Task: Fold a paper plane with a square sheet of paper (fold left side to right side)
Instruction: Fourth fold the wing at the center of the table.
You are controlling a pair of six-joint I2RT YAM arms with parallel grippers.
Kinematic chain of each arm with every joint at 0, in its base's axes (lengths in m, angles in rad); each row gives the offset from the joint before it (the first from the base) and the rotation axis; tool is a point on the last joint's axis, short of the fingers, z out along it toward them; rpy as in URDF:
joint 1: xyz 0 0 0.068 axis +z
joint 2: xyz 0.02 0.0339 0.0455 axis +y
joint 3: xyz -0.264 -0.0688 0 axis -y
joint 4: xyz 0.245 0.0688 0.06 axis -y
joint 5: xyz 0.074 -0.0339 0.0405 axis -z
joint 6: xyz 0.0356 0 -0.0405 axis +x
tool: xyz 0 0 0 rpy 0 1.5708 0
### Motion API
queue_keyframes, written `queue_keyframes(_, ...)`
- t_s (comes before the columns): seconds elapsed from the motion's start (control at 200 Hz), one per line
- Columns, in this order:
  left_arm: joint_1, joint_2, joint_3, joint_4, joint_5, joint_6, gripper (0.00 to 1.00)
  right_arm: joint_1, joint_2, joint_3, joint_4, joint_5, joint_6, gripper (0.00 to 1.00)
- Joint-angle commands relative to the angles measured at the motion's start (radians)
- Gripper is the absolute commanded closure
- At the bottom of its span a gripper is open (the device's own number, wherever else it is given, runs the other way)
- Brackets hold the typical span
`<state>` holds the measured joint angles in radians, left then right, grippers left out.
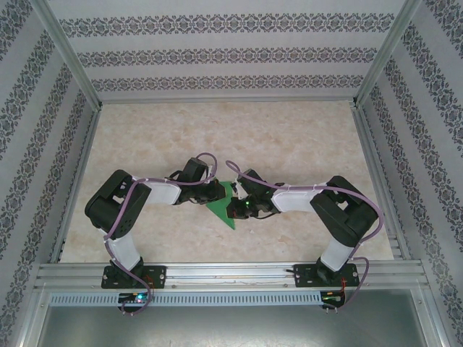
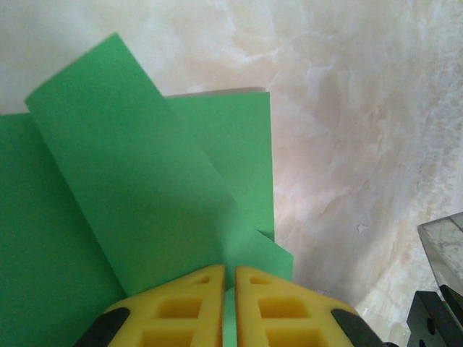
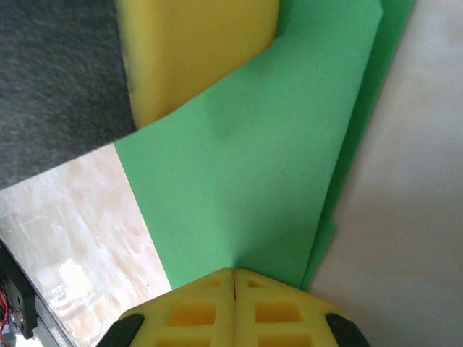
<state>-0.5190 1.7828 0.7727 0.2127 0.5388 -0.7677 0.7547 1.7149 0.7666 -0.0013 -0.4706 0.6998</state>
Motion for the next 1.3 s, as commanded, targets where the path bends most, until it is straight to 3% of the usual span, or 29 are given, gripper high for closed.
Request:
queue_keyframes(0.0,-0.002,0.002,-0.007,-0.134,-0.081,0.003,0.86,-0.001,0.031,0.001,-0.086,0.040,-0.031,1.00)
queue_keyframes(0.32,0.000,-0.140,0.019,-0.167,-0.098,0.016,0.84,0.000,0.052,-0.031,-0.106,0.058,-0.055,1.00)
queue_keyframes(0.64,-0.009,-0.271,-0.097,-0.119,-0.068,-0.003,0.86,-0.001,0.051,-0.044,-0.113,0.049,-0.084,1.00)
queue_keyframes(0.909,-0.075,-0.214,-0.134,0.013,-0.040,-0.045,0.86,-0.002,0.065,-0.043,-0.124,0.063,-0.086,1.00)
queue_keyframes(1.294,-0.088,-0.114,-0.088,0.079,-0.035,-0.056,0.86,0.003,0.071,-0.038,-0.143,0.084,-0.088,1.00)
